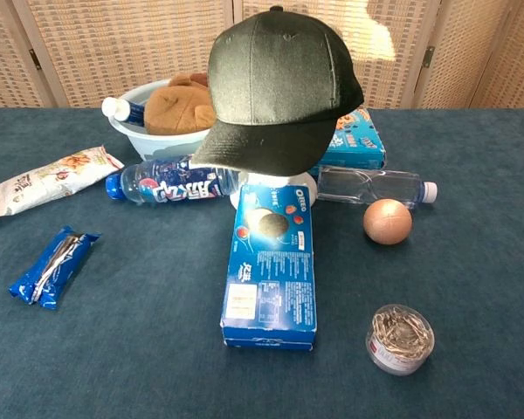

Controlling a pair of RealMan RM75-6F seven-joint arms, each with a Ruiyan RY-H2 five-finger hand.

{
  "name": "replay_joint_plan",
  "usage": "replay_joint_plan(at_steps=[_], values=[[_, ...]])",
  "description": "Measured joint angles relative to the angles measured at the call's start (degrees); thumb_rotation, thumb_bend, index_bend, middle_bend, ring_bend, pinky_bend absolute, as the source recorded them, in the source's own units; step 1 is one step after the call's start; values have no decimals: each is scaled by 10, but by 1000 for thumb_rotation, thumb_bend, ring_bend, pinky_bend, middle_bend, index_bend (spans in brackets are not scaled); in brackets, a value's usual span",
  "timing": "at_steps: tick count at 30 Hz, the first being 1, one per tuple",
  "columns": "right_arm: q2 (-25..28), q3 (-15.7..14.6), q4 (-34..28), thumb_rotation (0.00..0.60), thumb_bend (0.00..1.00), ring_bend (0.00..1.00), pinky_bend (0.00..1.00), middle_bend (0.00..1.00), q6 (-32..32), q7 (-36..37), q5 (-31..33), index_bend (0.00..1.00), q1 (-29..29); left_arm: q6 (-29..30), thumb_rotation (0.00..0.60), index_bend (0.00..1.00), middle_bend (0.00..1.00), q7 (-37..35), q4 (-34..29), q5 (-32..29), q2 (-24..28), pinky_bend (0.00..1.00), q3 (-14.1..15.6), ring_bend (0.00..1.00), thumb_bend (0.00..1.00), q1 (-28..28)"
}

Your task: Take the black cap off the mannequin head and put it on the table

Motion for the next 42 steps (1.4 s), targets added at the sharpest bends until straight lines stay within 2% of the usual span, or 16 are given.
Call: replay_joint_plan(at_steps=[17, 24, 29, 32, 34, 37, 39, 42], values=[[11, 9, -7, 600, 247, 174, 197, 240, 14, -4, 10, 239, -3, 0, 600, 0, 38, -5, 2, 9, -1, 98, 0, 82, 139, -4], [21, 15, -15, 600, 247, 174, 197, 240, 21, -7, 14, 239, -5, -2, 600, 24, 71, -29, 19, 40, -6, 122, -1, 177, 139, -16], [25, 16, -20, 600, 247, 174, 197, 240, 22, -10, 14, 239, -5, -20, 600, 62, 225, -73, 33, 62, -7, 282, -1, 317, 139, -37], [27, 16, -21, 600, 247, 174, 197, 240, 21, -11, 14, 239, -6, -37, 600, 90, 353, -99, 45, 82, -9, 494, -1, 452, 139, -59], [27, 15, -22, 600, 247, 174, 197, 240, 21, -12, 14, 239, -6, -45, 600, 127, 496, -113, 54, 98, -12, 696, -2, 580, 139, -72], [28, 15, -24, 600, 247, 174, 197, 240, 22, -13, 14, 239, -7, -56, 600, 194, 716, -141, 74, 128, -21, 904, -1, 748, 139, -96], [29, 14, -25, 600, 247, 174, 197, 240, 22, -13, 13, 240, -7, -65, 600, 229, 797, -161, 94, 150, -31, 980, -1, 825, 139, -116], [30, 14, -25, 600, 247, 174, 197, 240, 23, -14, 13, 239, -9, -71, 600, 260, 853, -187, 128, 180, -53, 1000, 0, 887, 139, -143]])
